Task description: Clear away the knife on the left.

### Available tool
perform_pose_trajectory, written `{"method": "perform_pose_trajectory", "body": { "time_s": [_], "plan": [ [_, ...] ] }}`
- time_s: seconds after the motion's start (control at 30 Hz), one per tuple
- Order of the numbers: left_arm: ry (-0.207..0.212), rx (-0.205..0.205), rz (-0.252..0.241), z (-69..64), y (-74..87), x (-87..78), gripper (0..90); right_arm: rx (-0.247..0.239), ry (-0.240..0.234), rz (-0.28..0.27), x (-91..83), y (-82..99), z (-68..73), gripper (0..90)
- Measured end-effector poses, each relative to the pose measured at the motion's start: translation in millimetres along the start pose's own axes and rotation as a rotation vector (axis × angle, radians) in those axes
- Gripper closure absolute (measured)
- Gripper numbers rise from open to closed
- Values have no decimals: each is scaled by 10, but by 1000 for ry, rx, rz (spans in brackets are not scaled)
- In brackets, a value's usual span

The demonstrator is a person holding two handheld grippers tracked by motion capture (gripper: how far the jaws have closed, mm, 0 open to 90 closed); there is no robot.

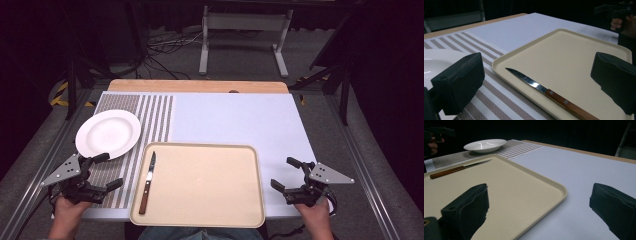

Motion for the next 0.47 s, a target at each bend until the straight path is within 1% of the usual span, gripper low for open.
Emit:
{"method": "perform_pose_trajectory", "body": {
  "time_s": [0.07,0.17,0.2,0.3,0.33,0.4,0.47],
  "plan": [
    [-10,-14,-4,16,21,2,3,0,3,-3,-10,-4,-11,29],
    [-26,-22,-5,41,40,-6,3,4,11,-14,-27,-12,-30,29],
    [-30,-36,0,41,51,-11,3,8,16,-15,-32,-11,-32,29],
    [-35,-39,-1,66,70,-11,3,5,19,-14,-39,-13,-36,29],
    [-31,-37,0,71,76,-8,3,3,19,-18,-38,-14,-38,29],
    [-34,-16,4,80,85,-1,3,4,19,-19,-36,-12,-42,28],
    [-35,-19,6,73,89,4,3,4,21,-20,-36,-12,-44,26]
  ]
}}
Point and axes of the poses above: each handheld gripper's, and its own axes: x roughly forward along the jaws, y roughly out of its underside, z roughly to its left, the point moved 5 cm from there along x, roughly forward along the jaws, and after that the axes turned 15 degrees about -z, right-handed, at the moved point
